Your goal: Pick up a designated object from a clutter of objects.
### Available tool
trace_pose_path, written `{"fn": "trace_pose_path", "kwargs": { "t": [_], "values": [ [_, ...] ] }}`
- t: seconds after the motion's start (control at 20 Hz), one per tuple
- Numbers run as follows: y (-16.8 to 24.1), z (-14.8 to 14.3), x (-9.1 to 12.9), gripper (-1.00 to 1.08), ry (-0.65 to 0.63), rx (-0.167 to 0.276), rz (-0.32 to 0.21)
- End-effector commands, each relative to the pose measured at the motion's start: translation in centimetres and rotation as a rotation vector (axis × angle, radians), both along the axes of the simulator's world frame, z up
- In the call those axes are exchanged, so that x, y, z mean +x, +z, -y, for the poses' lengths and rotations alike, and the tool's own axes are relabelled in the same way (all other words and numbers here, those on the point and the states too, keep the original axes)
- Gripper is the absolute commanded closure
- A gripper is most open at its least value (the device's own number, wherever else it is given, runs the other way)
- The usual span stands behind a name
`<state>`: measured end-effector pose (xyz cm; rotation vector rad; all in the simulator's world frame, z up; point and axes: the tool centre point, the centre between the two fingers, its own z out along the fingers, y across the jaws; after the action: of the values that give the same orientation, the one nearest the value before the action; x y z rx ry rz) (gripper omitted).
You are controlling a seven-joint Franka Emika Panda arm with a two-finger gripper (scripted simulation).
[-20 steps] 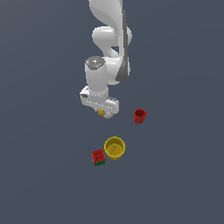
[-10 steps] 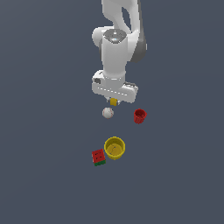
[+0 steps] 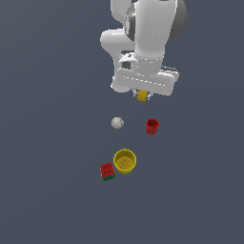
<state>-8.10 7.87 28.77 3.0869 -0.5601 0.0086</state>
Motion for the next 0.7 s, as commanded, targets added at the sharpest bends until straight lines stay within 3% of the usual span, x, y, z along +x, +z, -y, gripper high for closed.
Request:
{"fn": "trace_pose_path", "kwargs": {
  "t": [0.0,0.65],
  "values": [
    [2.2,-1.8,0.1,1.08,0.0,0.001,-0.002],
    [8.9,-7.2,1.2,1.08,0.0,0.005,-0.005]
  ]
}}
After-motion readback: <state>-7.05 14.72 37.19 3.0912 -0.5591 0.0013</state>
